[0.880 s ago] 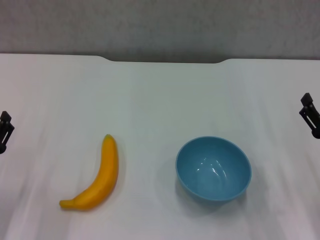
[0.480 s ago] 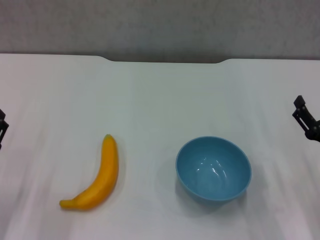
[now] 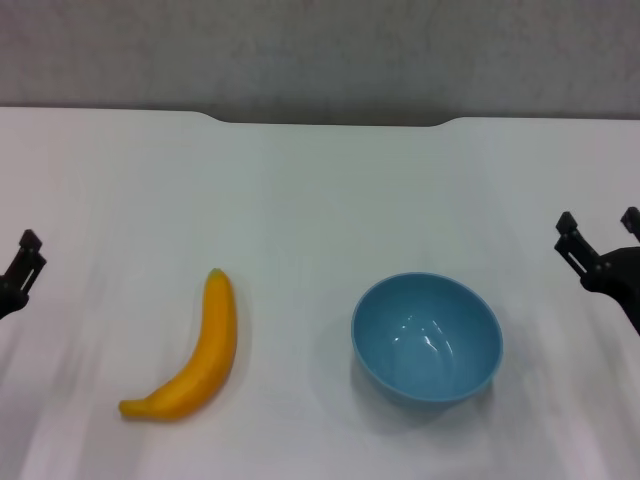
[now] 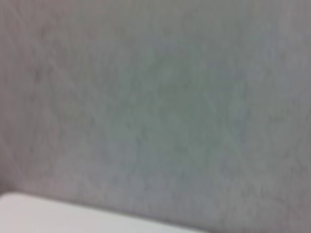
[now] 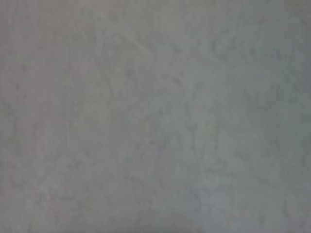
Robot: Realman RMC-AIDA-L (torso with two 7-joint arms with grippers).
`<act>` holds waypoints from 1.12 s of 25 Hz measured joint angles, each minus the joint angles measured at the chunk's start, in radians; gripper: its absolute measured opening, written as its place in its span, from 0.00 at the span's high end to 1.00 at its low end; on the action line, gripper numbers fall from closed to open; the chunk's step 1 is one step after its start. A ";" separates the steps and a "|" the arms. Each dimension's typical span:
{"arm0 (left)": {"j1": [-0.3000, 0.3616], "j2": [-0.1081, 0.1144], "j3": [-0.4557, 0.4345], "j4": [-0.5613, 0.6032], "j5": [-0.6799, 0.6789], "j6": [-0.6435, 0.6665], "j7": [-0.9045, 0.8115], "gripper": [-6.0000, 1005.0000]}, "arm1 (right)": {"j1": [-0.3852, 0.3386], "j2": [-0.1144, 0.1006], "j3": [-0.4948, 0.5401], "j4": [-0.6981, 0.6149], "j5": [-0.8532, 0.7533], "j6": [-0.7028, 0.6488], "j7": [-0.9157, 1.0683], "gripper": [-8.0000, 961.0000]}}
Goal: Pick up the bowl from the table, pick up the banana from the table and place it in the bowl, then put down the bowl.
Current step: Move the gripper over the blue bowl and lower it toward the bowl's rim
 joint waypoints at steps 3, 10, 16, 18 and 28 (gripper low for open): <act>0.037 0.028 -0.009 -0.123 0.026 -0.116 -0.011 0.22 | -0.011 -0.033 0.005 0.075 -0.008 0.061 -0.005 0.07; 0.127 0.048 -0.066 -0.439 0.099 -0.404 0.023 0.22 | -0.105 -0.163 0.199 0.445 -0.090 0.450 -0.148 0.07; 0.121 0.052 -0.077 -0.591 0.092 -0.652 0.048 0.23 | -0.246 -0.033 0.671 0.769 -0.270 1.105 -0.453 0.07; 0.120 0.047 -0.096 -0.637 0.088 -0.738 0.073 0.23 | -0.254 0.007 0.762 0.827 -0.310 1.251 -0.513 0.07; 0.106 -0.027 -0.308 -0.859 -0.158 -1.221 0.430 0.23 | -0.148 0.010 0.871 0.959 -0.428 1.694 -0.437 0.08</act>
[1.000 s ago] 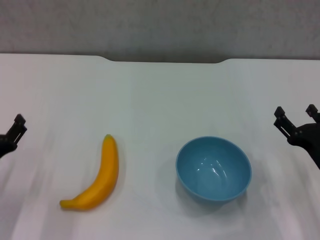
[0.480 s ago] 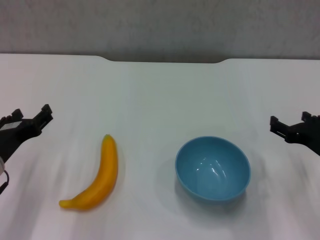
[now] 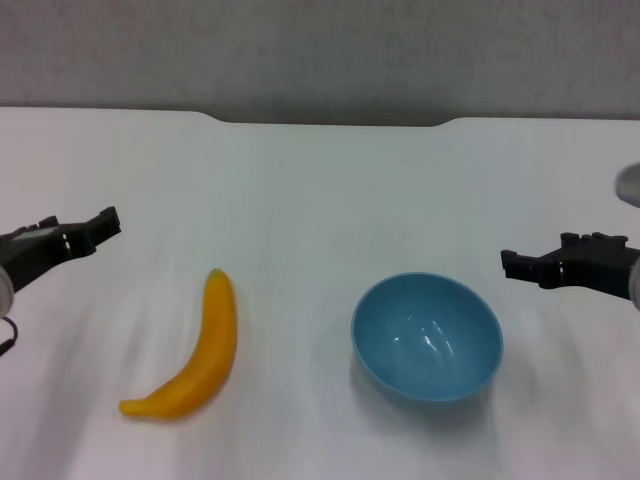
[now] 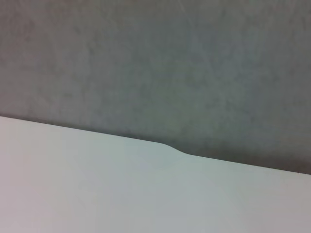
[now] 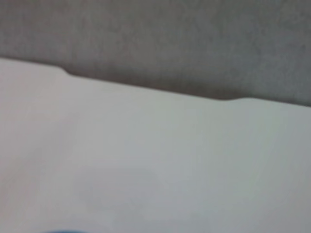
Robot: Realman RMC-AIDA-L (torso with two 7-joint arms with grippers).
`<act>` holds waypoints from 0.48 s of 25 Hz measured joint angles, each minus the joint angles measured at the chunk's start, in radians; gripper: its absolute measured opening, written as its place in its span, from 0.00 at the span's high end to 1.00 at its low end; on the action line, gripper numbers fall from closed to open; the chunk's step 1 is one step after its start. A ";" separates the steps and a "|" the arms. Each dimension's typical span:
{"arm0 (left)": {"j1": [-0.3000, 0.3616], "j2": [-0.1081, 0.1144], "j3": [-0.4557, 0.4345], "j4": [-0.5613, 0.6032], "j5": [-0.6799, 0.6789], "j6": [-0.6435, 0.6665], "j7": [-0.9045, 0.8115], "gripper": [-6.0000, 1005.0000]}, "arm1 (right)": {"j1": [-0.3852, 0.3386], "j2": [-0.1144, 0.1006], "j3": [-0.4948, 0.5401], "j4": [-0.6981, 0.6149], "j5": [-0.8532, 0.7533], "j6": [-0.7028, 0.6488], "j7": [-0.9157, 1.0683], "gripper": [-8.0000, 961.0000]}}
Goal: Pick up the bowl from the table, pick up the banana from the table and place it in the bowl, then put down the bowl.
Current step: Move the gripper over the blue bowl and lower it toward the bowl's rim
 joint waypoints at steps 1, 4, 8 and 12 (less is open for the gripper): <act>0.002 -0.010 -0.030 -0.024 -0.029 -0.052 0.050 0.24 | 0.018 0.000 0.006 0.011 -0.035 0.042 0.025 0.08; 0.002 -0.012 -0.080 -0.064 -0.076 -0.148 0.104 0.24 | 0.066 0.000 0.009 0.040 -0.126 0.159 0.093 0.08; -0.020 -0.011 -0.151 -0.107 -0.076 -0.293 0.143 0.24 | 0.103 0.002 -0.014 0.056 -0.213 0.235 0.159 0.08; -0.045 -0.011 -0.198 -0.117 -0.056 -0.388 0.165 0.25 | 0.125 0.003 -0.059 0.054 -0.258 0.251 0.203 0.08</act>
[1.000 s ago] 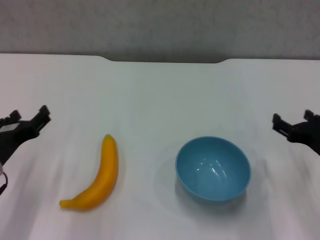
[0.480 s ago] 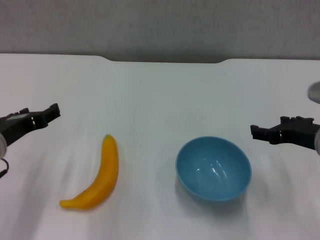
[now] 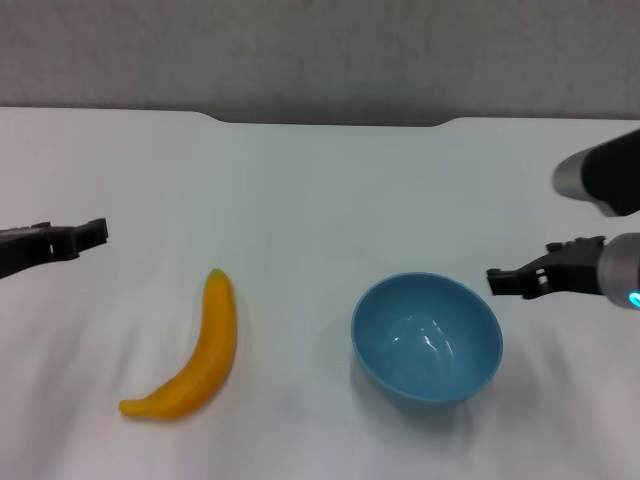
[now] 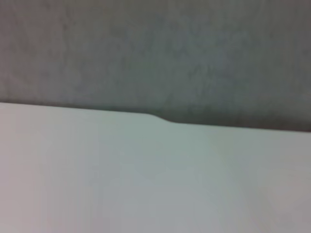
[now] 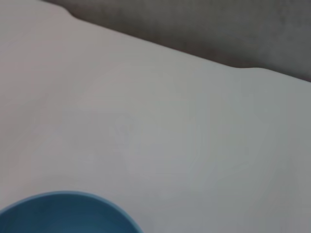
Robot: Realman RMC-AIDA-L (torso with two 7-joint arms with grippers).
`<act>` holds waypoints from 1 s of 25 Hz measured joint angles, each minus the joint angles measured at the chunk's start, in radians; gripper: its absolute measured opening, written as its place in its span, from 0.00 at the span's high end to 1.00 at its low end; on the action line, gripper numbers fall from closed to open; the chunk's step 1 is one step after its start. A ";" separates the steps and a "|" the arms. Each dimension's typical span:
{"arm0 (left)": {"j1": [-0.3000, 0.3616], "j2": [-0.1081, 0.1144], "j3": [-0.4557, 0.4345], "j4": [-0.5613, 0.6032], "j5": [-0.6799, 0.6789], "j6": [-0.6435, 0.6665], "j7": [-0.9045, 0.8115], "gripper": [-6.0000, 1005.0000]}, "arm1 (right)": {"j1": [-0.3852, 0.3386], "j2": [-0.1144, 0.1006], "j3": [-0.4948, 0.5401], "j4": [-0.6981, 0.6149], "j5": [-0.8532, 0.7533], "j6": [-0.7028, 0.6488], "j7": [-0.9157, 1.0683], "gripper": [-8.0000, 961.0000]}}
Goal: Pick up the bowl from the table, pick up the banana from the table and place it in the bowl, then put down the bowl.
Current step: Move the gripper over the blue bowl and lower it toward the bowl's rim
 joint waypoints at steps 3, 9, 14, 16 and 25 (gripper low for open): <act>-0.007 -0.002 -0.013 -0.001 0.022 -0.030 0.001 0.27 | 0.000 0.000 -0.036 -0.001 -0.002 -0.012 0.028 0.08; -0.007 -0.003 -0.018 0.006 0.030 -0.041 0.003 0.28 | -0.016 0.002 -0.118 -0.038 -0.002 -0.067 0.096 0.08; -0.009 -0.001 -0.018 0.006 0.030 -0.042 0.003 0.28 | -0.017 0.002 -0.128 -0.070 -0.003 -0.083 0.101 0.08; -0.009 -0.001 -0.018 0.006 0.029 -0.041 0.003 0.28 | -0.017 0.002 -0.130 -0.087 -0.001 -0.102 0.101 0.08; -0.009 -0.003 -0.019 0.008 0.029 -0.037 0.004 0.28 | -0.032 0.004 -0.147 -0.132 0.000 -0.153 0.120 0.12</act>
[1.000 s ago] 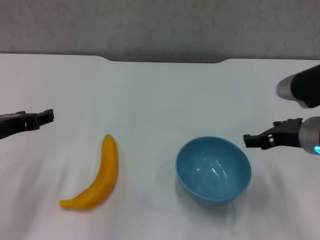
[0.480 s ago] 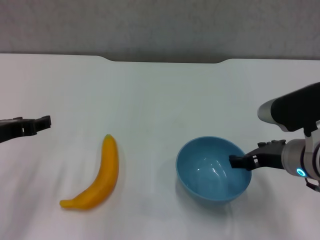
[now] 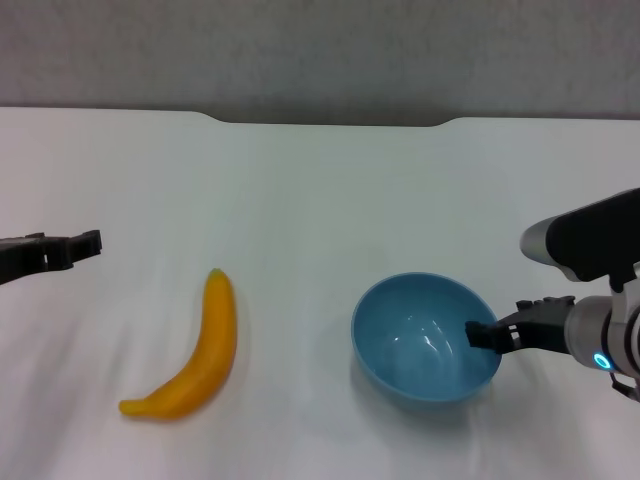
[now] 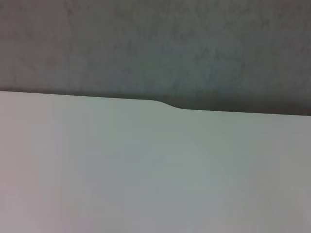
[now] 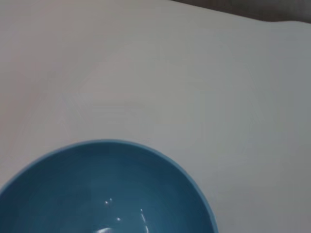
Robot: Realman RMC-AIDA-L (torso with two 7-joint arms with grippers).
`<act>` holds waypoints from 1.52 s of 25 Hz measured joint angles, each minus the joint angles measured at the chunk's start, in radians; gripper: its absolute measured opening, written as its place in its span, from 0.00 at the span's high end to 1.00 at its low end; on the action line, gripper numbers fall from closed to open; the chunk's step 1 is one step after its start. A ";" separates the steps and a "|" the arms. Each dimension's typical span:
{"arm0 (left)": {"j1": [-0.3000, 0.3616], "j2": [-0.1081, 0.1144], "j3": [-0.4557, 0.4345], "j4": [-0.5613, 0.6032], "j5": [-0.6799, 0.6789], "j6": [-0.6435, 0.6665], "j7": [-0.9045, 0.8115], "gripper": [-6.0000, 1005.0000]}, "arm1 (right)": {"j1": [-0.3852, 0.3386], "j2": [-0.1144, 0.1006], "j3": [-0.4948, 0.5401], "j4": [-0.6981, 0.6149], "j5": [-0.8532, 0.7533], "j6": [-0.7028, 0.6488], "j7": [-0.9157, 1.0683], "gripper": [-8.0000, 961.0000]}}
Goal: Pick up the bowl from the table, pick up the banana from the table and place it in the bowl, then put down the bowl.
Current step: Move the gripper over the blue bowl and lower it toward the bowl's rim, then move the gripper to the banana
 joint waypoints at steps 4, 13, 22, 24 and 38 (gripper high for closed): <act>-0.001 -0.001 0.000 0.000 0.000 0.001 0.001 0.28 | 0.004 0.000 -0.004 -0.025 0.000 -0.021 0.005 0.18; 0.000 -0.002 0.002 0.004 -0.001 0.003 0.006 0.28 | -0.002 0.000 -0.022 -0.049 0.004 -0.084 0.010 0.22; -0.005 -0.002 0.004 0.010 -0.001 0.003 0.008 0.28 | -0.002 -0.001 -0.055 -0.064 -0.002 -0.103 0.003 0.30; -0.005 -0.002 0.005 0.010 -0.001 0.003 0.008 0.28 | 0.000 -0.001 -0.061 -0.065 -0.003 -0.104 0.001 0.31; -0.009 -0.002 0.010 0.014 -0.001 0.003 0.008 0.28 | -0.034 -0.004 -0.081 -0.072 -0.007 -0.180 -0.040 0.90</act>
